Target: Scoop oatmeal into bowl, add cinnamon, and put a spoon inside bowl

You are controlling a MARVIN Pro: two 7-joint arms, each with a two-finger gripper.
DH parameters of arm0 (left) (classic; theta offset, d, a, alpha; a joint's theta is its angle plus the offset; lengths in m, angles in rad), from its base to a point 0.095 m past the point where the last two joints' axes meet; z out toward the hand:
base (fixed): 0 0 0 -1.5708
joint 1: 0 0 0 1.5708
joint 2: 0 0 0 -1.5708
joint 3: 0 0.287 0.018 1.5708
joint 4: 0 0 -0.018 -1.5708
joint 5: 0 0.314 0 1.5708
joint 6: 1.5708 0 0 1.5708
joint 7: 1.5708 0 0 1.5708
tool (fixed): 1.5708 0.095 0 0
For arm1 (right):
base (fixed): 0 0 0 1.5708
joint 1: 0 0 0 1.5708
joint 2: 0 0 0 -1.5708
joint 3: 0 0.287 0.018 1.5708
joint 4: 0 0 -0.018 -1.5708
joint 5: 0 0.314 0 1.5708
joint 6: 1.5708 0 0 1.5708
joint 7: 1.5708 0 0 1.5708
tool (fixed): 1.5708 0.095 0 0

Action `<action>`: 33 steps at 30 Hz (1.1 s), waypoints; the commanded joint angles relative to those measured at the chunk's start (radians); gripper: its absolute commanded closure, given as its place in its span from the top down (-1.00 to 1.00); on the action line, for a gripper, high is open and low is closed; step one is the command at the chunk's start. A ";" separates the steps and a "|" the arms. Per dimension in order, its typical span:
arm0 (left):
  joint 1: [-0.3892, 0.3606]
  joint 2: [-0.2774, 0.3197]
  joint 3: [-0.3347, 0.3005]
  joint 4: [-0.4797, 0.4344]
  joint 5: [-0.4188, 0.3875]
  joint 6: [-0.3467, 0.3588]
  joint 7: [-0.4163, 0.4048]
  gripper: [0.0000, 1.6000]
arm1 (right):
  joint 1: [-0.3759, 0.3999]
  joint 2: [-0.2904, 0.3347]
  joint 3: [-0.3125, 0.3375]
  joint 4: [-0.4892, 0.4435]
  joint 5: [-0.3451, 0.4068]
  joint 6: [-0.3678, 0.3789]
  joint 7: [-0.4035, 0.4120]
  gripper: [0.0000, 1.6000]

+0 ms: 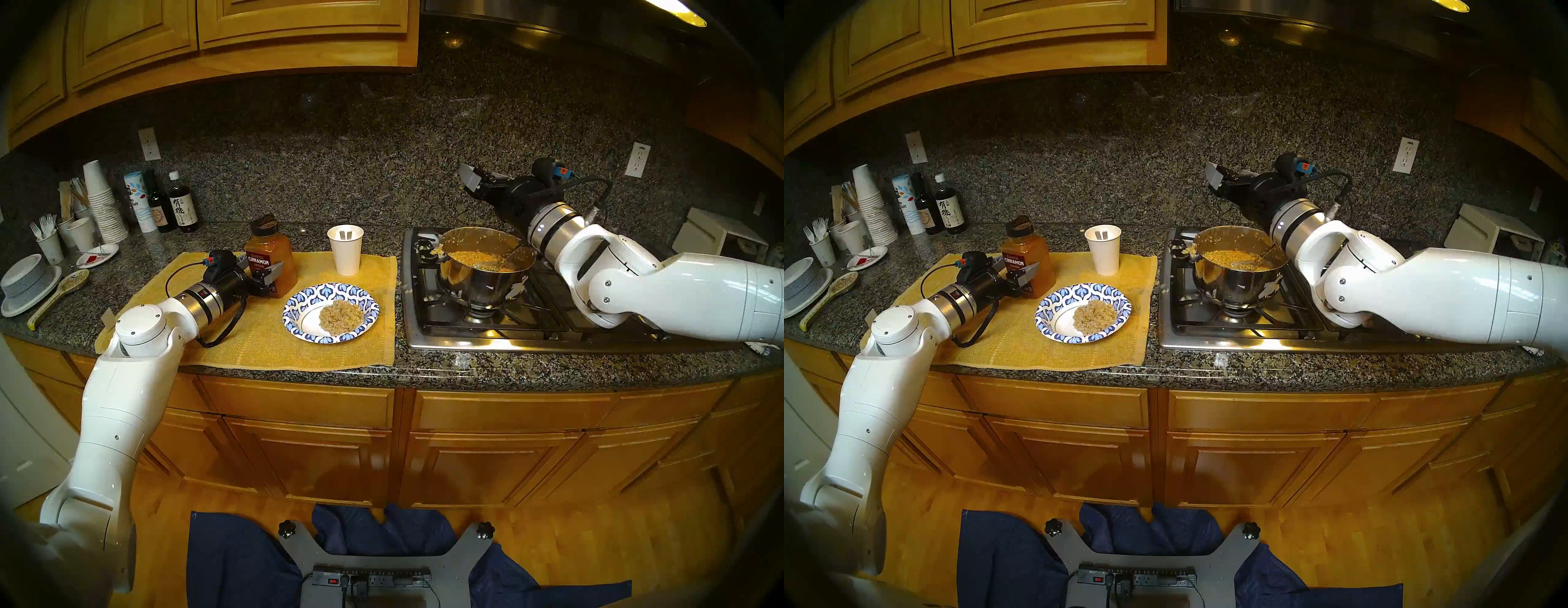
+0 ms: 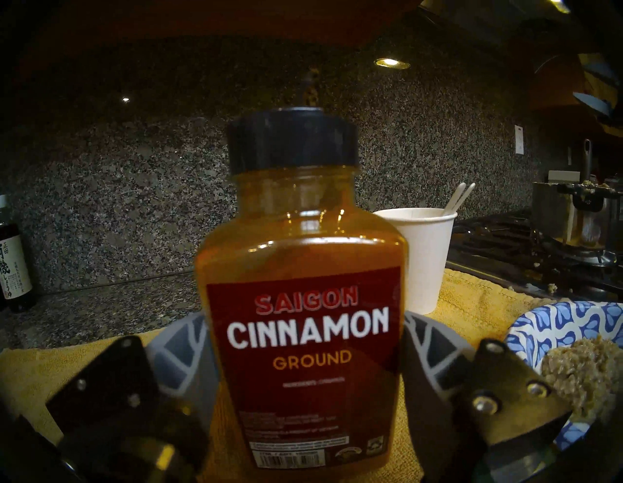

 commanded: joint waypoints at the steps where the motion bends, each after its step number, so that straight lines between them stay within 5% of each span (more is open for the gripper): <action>1: -0.007 0.035 -0.041 -0.111 -0.011 -0.072 -0.037 -0.62 | 0.031 0.000 0.028 -0.001 -0.003 -0.012 0.000 1.00; 4: 0.008 0.044 -0.054 -0.144 -0.008 -0.087 -0.048 -0.85 | 0.031 0.000 0.028 -0.001 -0.003 -0.012 0.001 1.00; 17: 0.107 0.108 -0.095 -0.263 0.077 -0.182 -0.078 -0.84 | 0.031 0.000 0.028 -0.001 -0.003 -0.013 0.000 1.00; 19: 0.118 0.113 -0.098 -0.272 0.105 -0.200 -0.075 -1.00 | 0.031 0.000 0.028 -0.001 -0.003 -0.013 0.000 1.00; 33: 0.139 0.157 -0.101 -0.314 0.321 -0.340 -0.049 -0.91 | 0.031 0.000 0.028 -0.001 -0.002 -0.013 0.001 1.00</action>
